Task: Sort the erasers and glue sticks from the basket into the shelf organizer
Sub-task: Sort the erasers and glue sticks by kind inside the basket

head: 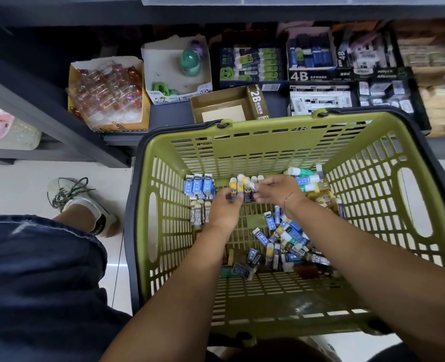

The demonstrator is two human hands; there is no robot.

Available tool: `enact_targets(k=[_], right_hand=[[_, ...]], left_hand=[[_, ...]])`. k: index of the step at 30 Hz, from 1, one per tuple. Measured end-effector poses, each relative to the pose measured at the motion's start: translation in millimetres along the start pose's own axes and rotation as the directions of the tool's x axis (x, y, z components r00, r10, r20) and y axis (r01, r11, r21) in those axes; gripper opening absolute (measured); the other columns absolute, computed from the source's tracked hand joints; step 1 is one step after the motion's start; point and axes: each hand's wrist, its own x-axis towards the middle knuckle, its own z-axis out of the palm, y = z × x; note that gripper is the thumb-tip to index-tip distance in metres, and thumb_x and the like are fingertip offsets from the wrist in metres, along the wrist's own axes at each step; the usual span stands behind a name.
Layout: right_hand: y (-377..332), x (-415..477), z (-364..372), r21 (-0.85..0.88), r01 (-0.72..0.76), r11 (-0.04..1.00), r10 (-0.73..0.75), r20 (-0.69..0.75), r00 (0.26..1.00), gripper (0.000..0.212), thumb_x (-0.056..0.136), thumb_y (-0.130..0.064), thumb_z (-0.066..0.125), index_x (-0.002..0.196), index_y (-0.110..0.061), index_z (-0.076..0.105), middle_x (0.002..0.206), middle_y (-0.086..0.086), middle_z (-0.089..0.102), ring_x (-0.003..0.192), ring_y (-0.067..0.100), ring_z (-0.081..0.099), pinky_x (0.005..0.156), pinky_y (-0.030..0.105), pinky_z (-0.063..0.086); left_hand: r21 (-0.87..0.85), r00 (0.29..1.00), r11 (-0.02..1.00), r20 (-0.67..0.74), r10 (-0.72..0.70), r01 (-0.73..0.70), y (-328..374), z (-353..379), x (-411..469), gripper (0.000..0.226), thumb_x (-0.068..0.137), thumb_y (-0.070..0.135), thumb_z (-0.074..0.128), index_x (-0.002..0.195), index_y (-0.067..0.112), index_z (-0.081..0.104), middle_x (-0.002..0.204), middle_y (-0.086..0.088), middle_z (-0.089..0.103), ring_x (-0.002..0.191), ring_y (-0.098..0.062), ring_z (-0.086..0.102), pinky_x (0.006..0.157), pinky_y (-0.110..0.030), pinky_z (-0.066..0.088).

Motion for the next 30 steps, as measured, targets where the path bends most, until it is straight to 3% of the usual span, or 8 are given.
enact_targets(k=[5,8,10,13,16,18,21,30], right_hand=[[7.2,8.5,12.2,-0.043,-0.164,0.985,0.160,-0.087,0.983,0.030,0.091,-0.010,0.064,0.115,0.006,0.058,0.080,0.017,0.068,0.039,0.005,0.060,0.052,0.021,0.055],[5.3,9.4,13.1,-0.300,-0.090,0.950,0.061,-0.103,0.993,0.012,0.090,-0.013,0.065,0.091,-0.002,0.060,0.062,0.012,0.061,0.034,0.010,0.056,0.046,0.025,0.054],[4.4,10.6,6.5,-0.505,-0.014,0.863,-0.052,-0.116,0.992,0.023,0.090,-0.020,0.065,0.071,-0.013,0.054,0.058,0.007,0.059,0.044,0.016,0.057,0.061,0.033,0.057],[2.0,1.8,-12.2,-0.810,0.191,0.554,-0.134,0.140,0.981,0.015,0.089,-0.020,0.062,0.078,-0.012,0.064,0.079,0.004,0.066,0.077,0.020,0.064,0.084,0.038,0.055],[7.8,-11.8,-28.1,-0.872,0.467,0.150,0.124,0.485,0.866,0.033,0.084,-0.026,0.070,0.115,-0.017,0.062,0.125,0.003,0.052,0.115,0.022,0.052,0.102,0.035,0.041],[9.0,-18.3,-34.8,-0.827,0.557,-0.082,0.262,0.521,0.812,0.059,0.079,-0.033,0.075,0.132,-0.023,0.050,0.142,0.001,0.033,0.131,0.025,0.036,0.111,0.039,0.026],[8.9,-20.6,-42.0,-0.749,0.604,-0.272,0.346,0.510,0.788,0.078,0.074,-0.037,0.079,0.140,-0.027,0.040,0.146,-0.001,0.024,0.138,0.024,0.023,0.112,0.043,0.019],[18.5,-37.5,-46.2,-0.731,0.603,-0.319,0.346,0.503,0.792,0.075,0.075,-0.033,0.079,0.137,-0.026,0.037,0.150,0.001,0.018,0.124,0.027,0.038,0.104,0.040,0.034]], left_hand=[[0.084,0.998,0.996,0.055,-0.018,0.013,-1.7,4.9,4.3,0.051,0.103,0.027,0.044,0.151,0.015,0.029,0.156,-0.006,0.029,0.141,-0.025,0.032,0.111,-0.033,0.029],[0.083,0.998,0.997,0.071,-0.001,-0.005,-5.0,1.7,5.2,0.051,0.102,0.026,0.045,0.150,0.015,0.031,0.153,-0.006,0.035,0.131,-0.021,0.044,0.100,-0.023,0.036],[0.144,0.997,0.988,0.071,0.041,-0.050,-9.2,-1.6,-0.3,0.043,0.100,0.023,0.049,0.141,0.011,0.043,0.140,-0.007,0.049,0.102,-0.013,0.056,0.083,-0.013,0.043],[0.369,0.974,0.917,0.212,0.074,-0.150,-23.2,-3.7,-11.1,0.023,0.096,0.024,0.058,0.115,0.012,0.062,0.119,-0.003,0.061,0.100,-0.014,0.055,0.094,-0.027,0.044],[0.518,0.837,0.817,0.540,-0.083,-0.253,-32.3,0.5,-24.1,0.035,0.086,0.031,0.071,0.117,0.017,0.064,0.119,0.001,0.059,0.112,-0.021,0.055,0.097,-0.033,0.044],[0.631,0.741,0.667,0.649,-0.172,-0.397,-34.3,5.9,-29.2,0.049,0.082,0.036,0.075,0.126,0.019,0.060,0.128,0.000,0.051,0.118,-0.023,0.051,0.099,-0.035,0.043],[0.672,0.724,0.575,0.664,-0.187,-0.468,-32.3,9.8,-31.3,0.057,0.083,0.032,0.075,0.132,0.016,0.053,0.135,-0.004,0.045,0.120,-0.026,0.048,0.095,-0.034,0.043],[0.733,0.711,0.453,0.653,-0.260,-0.508,-37.6,11.7,-19.1,0.041,0.086,0.036,0.070,0.111,0.004,0.067,0.114,-0.013,0.060,0.091,-0.023,0.055,0.070,-0.028,0.048]])
